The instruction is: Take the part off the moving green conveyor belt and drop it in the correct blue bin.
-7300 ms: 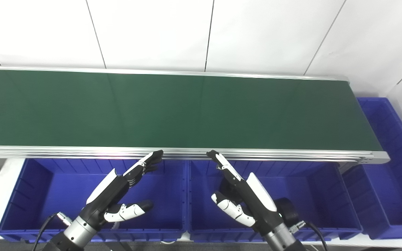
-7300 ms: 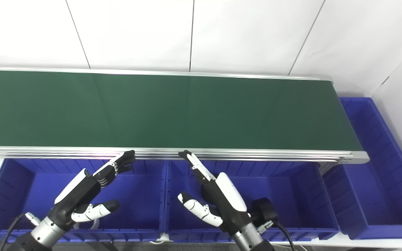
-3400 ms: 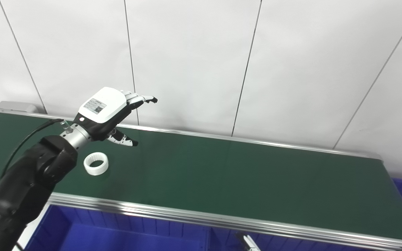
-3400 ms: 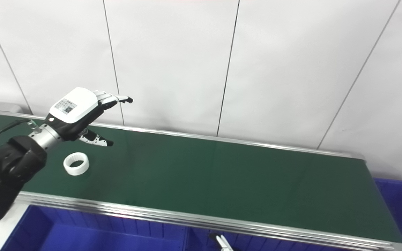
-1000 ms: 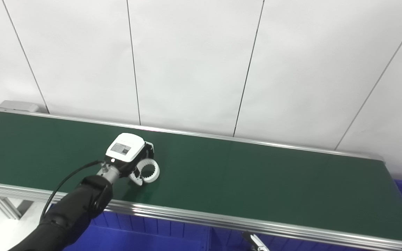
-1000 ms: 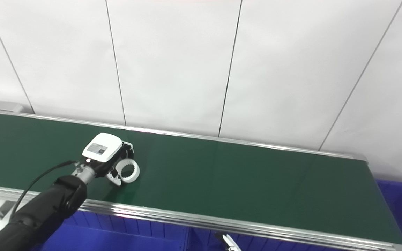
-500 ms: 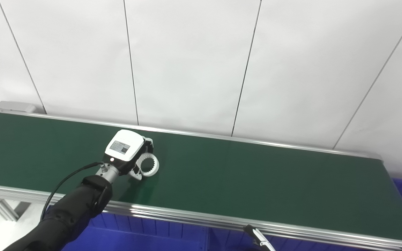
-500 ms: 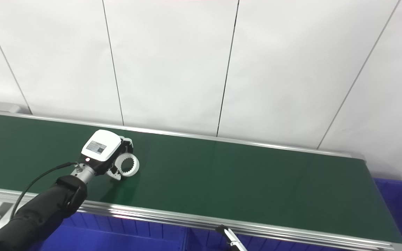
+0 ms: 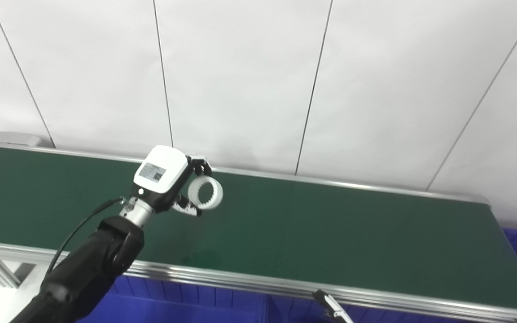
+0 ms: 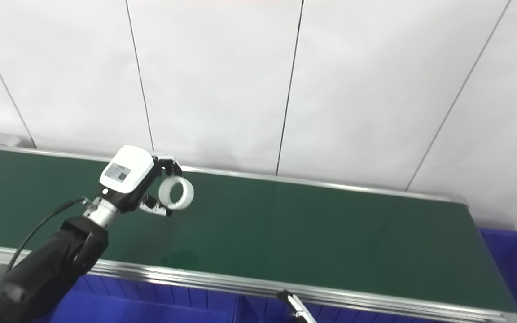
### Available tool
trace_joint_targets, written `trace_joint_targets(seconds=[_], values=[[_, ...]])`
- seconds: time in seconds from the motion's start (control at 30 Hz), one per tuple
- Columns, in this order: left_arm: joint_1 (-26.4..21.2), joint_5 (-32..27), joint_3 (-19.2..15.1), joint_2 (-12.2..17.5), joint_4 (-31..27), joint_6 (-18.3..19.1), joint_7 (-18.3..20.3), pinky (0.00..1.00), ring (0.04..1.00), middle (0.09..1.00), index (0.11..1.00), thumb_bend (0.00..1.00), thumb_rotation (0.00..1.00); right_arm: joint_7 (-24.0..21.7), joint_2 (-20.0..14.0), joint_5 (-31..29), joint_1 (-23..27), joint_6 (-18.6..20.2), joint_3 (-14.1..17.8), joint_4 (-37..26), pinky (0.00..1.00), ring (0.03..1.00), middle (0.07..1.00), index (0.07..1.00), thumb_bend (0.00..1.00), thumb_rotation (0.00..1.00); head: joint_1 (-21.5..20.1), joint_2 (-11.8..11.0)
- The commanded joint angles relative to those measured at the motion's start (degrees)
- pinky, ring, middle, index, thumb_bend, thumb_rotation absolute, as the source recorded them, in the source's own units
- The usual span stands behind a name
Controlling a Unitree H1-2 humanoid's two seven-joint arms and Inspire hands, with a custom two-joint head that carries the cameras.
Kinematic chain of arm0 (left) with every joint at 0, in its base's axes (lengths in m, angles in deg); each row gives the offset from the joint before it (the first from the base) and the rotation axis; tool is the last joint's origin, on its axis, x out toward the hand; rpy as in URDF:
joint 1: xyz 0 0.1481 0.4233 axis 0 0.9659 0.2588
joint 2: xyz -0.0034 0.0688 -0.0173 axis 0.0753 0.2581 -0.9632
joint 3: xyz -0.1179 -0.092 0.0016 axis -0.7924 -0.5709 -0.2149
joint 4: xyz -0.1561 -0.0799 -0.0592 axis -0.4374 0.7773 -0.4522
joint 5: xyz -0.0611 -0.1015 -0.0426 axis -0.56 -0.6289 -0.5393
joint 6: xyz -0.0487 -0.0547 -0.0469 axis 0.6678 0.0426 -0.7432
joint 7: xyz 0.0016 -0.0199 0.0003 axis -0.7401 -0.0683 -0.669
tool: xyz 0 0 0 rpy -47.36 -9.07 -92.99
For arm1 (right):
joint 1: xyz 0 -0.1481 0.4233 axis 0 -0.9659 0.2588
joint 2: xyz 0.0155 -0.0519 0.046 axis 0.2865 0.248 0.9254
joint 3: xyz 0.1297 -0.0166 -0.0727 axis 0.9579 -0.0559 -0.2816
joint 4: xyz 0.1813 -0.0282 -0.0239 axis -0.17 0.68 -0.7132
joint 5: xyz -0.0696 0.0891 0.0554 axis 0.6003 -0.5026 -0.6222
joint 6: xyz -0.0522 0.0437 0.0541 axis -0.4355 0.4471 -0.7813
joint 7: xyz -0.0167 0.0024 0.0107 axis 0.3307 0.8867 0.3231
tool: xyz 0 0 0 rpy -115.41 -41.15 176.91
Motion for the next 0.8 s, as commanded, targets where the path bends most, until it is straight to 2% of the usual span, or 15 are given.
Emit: trace_joint_targets(seconds=[0.0,0.2,0.33,0.53,0.6,0.7,0.77], values=[[0.7,-0.8,-2.0,1.4,-6.5,0.6,2.5,0.19,0.439,0.508,0.467,0.5,0.0,0.2,0.2,-0.4,0.8,-2.1,0.2,-0.5,0.89,0.943,0.969,0.942,0.38,0.94,0.1,0.0],[6.1,-2.7,-5.3,0.6,-17.7,1.8,9.4,0.19,0.443,0.505,0.465,0.5,0.0,0.2,0.2,-0.4,1.5,-2.6,0.1,0.7,0.89,0.945,0.968,0.941,0.39,0.94,0.5,0.0],[10.0,-3.6,-6.4,0.0,-23.1,1.9,13.2,0.19,0.43,0.516,0.473,0.5,0.0,0.4,0.3,0.0,1.8,-2.7,-0.1,1.0,0.89,0.945,0.968,0.941,0.39,0.95,0.5,0.4],[16.2,-4.5,-6.8,-1.1,-27.1,0.6,15.8,0.2,0.418,0.519,0.482,0.5,0.0,0.2,0.4,-0.1,2.1,-2.5,0.0,1.1,0.9,0.945,0.968,0.943,0.39,0.96,0.7,1.3],[18.3,-4.6,-6.7,-1.6,-27.7,0.6,16.4,0.2,0.416,0.52,0.484,0.5,0.0,0.0,0.4,-0.1,2.3,-2.1,0.0,0.9,0.89,0.943,0.967,0.941,0.4,0.97,0.7,1.6],[20.8,-4.6,-6.7,-2.2,-28.0,0.2,16.9,0.25,0.433,0.517,0.476,0.5,0.0,-0.2,0.5,0.0,2.5,-1.6,0.0,0.6,0.89,0.944,0.969,0.944,0.41,0.98,0.7,2.2],[22.4,-4.9,-6.6,-2.8,-28.0,0.2,17.6,0.24,0.443,0.507,0.467,0.5,0.0,-0.3,0.5,-0.1,2.7,-1.4,0.1,0.5,0.89,0.941,0.968,0.943,0.4,0.99,0.6,2.7]])
